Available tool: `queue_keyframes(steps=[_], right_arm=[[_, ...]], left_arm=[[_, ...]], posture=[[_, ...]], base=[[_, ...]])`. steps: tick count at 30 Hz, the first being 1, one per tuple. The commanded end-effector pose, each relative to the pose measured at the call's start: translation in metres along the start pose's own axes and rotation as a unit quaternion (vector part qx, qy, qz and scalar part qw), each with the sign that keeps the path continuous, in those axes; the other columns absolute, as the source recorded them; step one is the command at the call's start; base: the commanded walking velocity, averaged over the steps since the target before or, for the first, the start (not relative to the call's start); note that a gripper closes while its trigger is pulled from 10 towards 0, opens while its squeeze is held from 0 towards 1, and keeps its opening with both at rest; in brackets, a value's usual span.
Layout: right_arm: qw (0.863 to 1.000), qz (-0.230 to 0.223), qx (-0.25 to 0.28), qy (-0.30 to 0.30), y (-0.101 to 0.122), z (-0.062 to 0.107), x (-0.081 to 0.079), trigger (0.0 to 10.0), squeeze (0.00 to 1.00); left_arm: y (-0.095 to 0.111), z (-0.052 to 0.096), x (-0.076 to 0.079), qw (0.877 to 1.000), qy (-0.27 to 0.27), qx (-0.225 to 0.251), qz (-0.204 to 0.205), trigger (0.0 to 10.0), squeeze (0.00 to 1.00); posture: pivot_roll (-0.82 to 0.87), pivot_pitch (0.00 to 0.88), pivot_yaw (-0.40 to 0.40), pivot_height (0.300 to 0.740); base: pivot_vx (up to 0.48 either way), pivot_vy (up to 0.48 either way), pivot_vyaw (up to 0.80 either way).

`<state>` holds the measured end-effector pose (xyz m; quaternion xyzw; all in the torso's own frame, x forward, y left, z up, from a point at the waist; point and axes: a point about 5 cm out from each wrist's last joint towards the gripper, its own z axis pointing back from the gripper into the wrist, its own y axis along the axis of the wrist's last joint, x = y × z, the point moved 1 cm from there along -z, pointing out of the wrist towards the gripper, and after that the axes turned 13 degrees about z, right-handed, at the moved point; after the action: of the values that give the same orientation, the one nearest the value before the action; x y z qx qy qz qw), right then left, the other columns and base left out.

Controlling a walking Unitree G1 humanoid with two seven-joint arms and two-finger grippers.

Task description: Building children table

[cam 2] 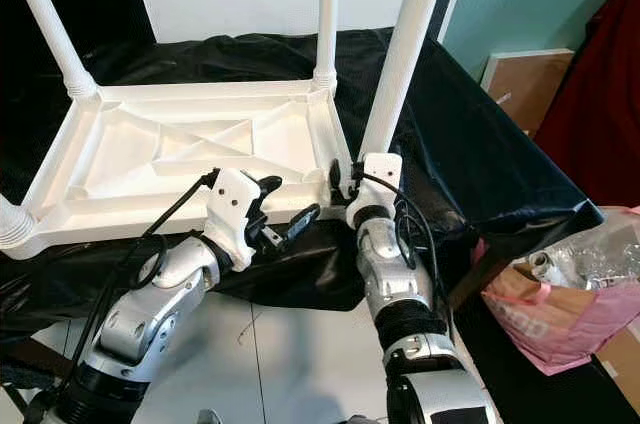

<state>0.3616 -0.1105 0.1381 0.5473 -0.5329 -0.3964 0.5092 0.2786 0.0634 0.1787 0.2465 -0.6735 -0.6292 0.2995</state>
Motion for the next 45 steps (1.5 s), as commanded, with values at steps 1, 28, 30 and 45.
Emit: queue_keyframes(steps=[1,28,30,45], right_arm=[[1.0,-0.004,0.0,0.007,-0.003,0.004,0.003,10.0,1.0],[0.963,0.08,-0.015,0.257,-0.008,-0.003,0.037,4.1,0.0],[0.963,0.079,-0.019,0.258,-0.009,-0.003,0.038,2.4,0.0],[0.964,0.075,-0.051,0.251,-0.024,0.005,0.048,10.0,0.0]], left_arm=[[0.001,-0.002,0.003,1.0,-0.019,0.0,-0.002,10.0,0.0],[0.003,-0.003,0.003,1.0,-0.022,-0.001,-0.002,10.0,0.0],[0.004,-0.002,0.003,1.0,-0.021,-0.001,-0.002,10.0,0.0],[0.003,0.0,0.003,1.0,-0.02,-0.003,0.0,10.0,0.0]], posture=[[0.01,0.017,-0.05,0.74],[0.01,0.047,-0.036,0.74],[0.01,0.048,-0.036,0.74],[0.0,0.061,-0.031,0.74]], base=[[0.0,0.0,0.0],[0.0,0.0,0.0],[0.0,0.0,0.0],[0.0,0.0,0.0]])
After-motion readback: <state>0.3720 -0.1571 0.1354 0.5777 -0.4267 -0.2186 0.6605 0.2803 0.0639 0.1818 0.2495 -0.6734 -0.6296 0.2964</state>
